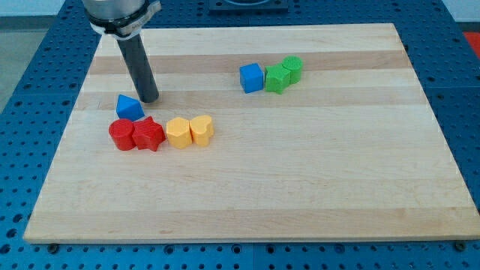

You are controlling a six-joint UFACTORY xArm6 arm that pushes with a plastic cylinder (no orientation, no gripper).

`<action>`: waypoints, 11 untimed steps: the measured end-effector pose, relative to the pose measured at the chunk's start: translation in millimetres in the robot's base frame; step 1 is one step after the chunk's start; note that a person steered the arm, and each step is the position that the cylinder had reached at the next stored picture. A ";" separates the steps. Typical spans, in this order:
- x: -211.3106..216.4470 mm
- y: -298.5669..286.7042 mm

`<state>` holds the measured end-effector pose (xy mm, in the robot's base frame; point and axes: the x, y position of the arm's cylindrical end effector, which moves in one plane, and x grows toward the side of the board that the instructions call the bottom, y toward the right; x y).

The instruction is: Push the blue triangle into the red circle

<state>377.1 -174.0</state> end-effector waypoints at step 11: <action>15.2 -35.9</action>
